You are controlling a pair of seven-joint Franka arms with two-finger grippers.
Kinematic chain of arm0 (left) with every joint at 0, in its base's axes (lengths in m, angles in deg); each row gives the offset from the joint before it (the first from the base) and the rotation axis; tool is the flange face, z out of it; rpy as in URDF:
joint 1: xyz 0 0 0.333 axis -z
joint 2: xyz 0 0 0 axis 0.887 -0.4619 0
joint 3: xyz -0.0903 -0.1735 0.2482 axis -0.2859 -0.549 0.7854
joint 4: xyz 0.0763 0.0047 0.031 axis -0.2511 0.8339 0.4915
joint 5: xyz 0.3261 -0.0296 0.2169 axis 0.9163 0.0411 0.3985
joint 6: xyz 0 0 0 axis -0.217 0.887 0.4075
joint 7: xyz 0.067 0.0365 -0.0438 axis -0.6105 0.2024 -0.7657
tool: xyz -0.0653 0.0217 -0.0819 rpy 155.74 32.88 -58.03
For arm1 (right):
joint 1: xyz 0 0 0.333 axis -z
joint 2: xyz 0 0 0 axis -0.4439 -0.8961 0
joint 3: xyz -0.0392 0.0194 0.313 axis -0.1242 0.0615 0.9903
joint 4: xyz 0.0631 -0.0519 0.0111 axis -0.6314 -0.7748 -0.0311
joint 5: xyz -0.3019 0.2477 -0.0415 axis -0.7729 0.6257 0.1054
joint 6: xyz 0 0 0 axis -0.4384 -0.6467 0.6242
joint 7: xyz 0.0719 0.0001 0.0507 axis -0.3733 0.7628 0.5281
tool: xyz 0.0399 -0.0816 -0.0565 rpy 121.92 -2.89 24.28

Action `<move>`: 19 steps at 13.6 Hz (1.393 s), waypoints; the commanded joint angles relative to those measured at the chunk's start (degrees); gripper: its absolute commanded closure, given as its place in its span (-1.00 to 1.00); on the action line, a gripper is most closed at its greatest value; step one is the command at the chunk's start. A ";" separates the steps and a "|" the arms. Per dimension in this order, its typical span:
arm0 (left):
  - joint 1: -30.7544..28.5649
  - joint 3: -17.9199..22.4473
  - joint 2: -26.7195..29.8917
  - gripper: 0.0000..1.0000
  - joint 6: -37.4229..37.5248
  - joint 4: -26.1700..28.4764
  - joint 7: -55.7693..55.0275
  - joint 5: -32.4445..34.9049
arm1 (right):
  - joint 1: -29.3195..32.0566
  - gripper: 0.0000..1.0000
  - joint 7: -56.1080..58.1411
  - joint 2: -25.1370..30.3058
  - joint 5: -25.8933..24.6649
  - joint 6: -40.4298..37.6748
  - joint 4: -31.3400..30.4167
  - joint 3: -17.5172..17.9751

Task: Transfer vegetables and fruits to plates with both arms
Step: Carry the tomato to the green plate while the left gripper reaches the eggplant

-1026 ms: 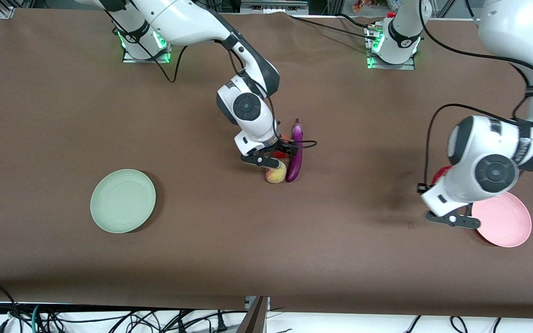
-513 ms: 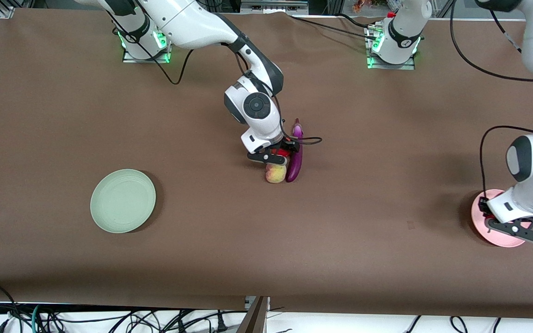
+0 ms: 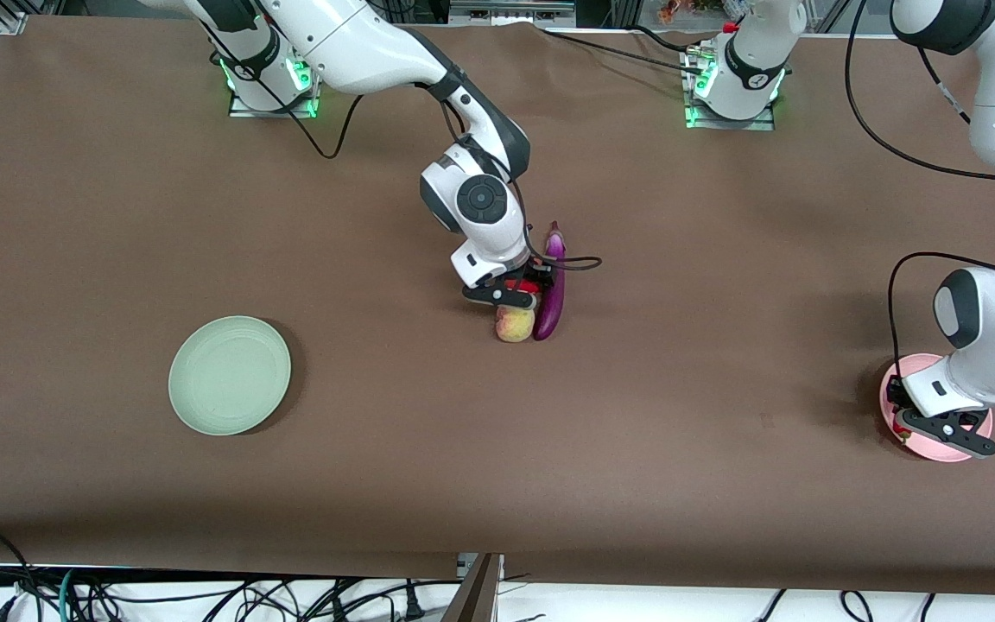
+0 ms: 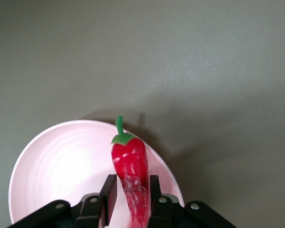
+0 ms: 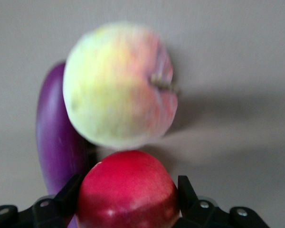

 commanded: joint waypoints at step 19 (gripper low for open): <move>1.61 -29.29 6.81 -1.00 27.91 2.19 -34.66 -10.79 | 33.24 0.48 71.63 2.26 0.51 -14.52 -0.46 -16.37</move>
